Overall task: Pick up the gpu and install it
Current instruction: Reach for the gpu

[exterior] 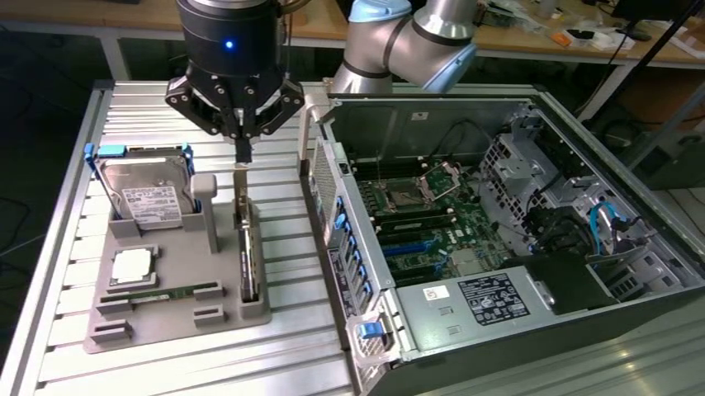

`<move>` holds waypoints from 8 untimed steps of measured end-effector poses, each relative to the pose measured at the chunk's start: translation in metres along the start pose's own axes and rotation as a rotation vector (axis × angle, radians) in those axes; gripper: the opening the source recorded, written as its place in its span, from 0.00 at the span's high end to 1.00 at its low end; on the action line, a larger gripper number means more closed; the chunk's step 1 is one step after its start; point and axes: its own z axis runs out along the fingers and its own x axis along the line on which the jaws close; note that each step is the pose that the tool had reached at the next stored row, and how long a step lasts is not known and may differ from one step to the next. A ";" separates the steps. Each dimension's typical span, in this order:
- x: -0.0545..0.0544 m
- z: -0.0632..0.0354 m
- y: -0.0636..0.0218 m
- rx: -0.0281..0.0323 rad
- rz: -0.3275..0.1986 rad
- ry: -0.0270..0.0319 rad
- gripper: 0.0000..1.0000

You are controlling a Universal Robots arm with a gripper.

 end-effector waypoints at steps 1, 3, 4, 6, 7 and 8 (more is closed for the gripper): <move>0.000 0.0001 0.0000 -0.0001 0.000 -0.0001 0.89; 0.000 0.0001 0.0000 -0.0001 0.000 -0.0001 0.89; 0.000 0.0001 -0.0001 0.0000 0.000 -0.0001 0.89; 0.000 0.0001 0.0000 0.0000 0.000 -0.0001 0.89; 0.000 0.0001 0.0000 0.0000 0.000 -0.0001 0.89; 0.000 0.0001 0.0000 0.0000 0.000 0.0000 0.89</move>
